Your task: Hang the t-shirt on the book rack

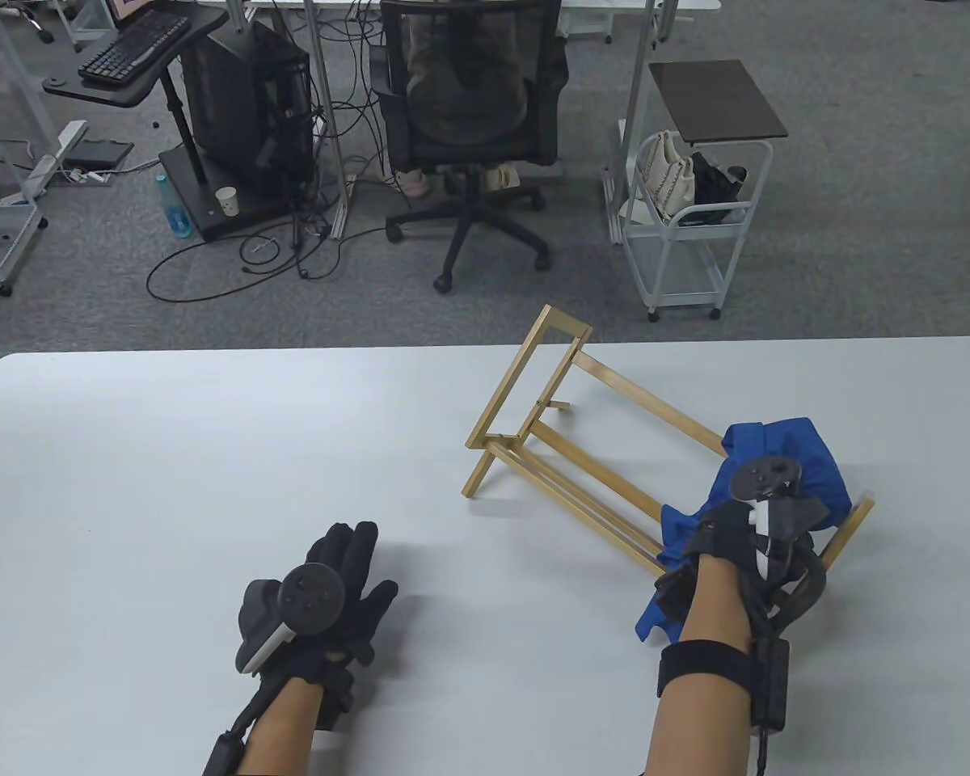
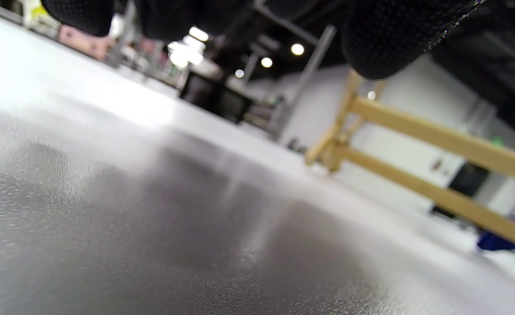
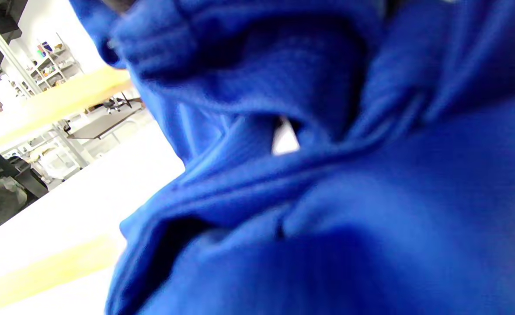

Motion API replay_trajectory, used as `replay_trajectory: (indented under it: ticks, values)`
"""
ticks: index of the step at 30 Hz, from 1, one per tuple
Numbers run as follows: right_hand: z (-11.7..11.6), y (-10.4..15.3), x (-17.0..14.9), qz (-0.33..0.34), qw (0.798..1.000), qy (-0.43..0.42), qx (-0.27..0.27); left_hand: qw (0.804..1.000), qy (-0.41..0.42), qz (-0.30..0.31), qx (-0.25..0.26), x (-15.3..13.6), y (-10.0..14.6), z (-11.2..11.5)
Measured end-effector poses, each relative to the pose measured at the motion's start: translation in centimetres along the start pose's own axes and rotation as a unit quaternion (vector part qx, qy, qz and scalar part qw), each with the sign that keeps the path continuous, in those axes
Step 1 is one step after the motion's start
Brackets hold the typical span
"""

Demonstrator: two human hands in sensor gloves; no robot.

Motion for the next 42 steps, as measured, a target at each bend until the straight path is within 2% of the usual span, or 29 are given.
replay_trajectory:
  ticks: [16,29,35,38,42]
  values:
    - [0.5,0.3,-0.5,0.018,0.999,-0.035,0.010,1.000,-0.006,-0.002,-0.001,0.0,0.0,0.1]
    - [1.6,1.6,0.0,0.049,0.996,-0.067,0.014,1.000,0.002,-0.009,-0.001,-0.3,0.0,-0.1]
    - [2.2,3.9,1.8,0.130,0.988,-0.081,0.007,0.999,0.022,-0.032,0.011,-0.9,0.0,-1.2]
    - [2.1,5.9,3.3,0.197,0.978,-0.072,-0.002,0.998,0.045,-0.036,0.025,-0.9,0.1,-2.3]
    - [1.2,8.8,5.1,0.280,0.958,-0.050,-0.018,0.999,0.027,-0.025,0.036,0.0,0.3,-3.7]
Point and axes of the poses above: the tracker on the back of each hand, its own x axis roughly to the thumb side, its own y axis roughly from the fingertips to the wrist, z = x × y, the point moved 4 cm from there along -y, roughly from the wrist to the fingertips, and after that the axes turned 5 degrees about x, right-handed, at the moved point
